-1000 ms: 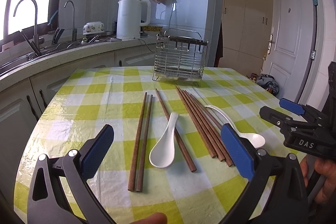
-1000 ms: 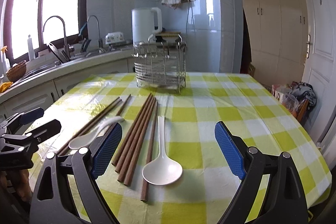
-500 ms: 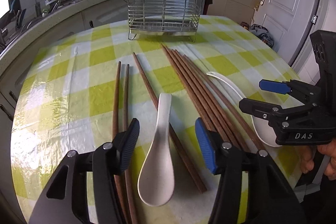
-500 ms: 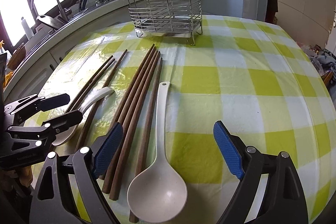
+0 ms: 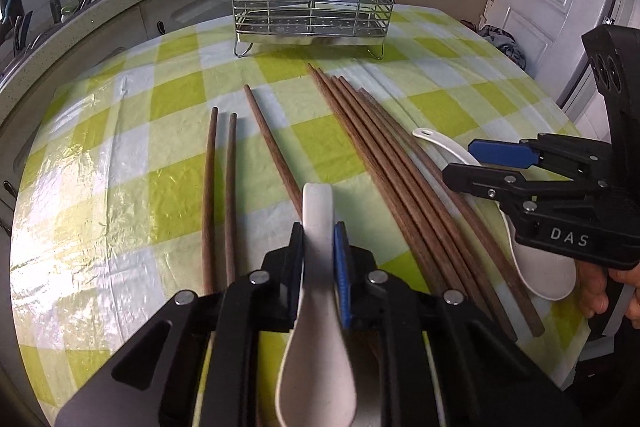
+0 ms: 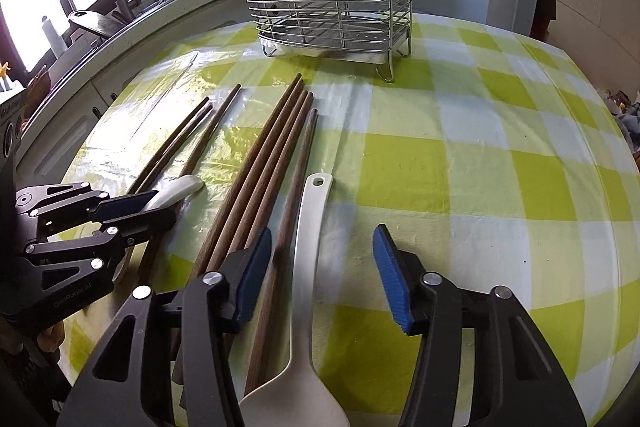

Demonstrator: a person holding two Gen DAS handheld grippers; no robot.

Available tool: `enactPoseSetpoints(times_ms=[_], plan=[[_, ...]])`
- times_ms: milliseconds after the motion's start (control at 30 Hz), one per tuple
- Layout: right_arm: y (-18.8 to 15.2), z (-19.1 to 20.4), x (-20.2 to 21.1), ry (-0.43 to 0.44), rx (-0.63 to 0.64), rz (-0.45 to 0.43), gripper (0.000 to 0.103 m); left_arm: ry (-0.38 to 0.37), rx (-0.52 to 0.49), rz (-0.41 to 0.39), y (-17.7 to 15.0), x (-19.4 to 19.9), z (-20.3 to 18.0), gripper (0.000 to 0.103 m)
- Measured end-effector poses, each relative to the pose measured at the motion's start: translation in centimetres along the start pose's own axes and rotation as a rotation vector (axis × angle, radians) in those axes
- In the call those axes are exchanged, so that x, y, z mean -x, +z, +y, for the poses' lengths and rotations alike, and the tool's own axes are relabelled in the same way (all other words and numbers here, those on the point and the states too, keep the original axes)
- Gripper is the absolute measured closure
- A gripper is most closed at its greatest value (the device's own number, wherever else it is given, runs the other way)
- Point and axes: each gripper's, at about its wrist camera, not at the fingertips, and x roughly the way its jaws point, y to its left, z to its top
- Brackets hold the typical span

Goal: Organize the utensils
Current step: 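Grasp the white ceramic soup spoon with the left tool while the right tool grasps the white long-handled spoon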

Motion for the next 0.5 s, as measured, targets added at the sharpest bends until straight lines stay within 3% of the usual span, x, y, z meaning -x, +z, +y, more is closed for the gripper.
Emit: enactPoseSetpoints(times_ms=[133, 500], plan=[[-0.1, 0.7, 0.2, 0.01, 0.038, 0.0, 0.087, 0.005, 0.0, -0.014, 0.1, 0.8, -0.1, 0.088], [-0.4, 0.6, 5.5, 0.013, 0.028, -0.104, 0.089, 0.016, 0.014, -0.097, 0.1, 5.4, 0.1, 0.088]])
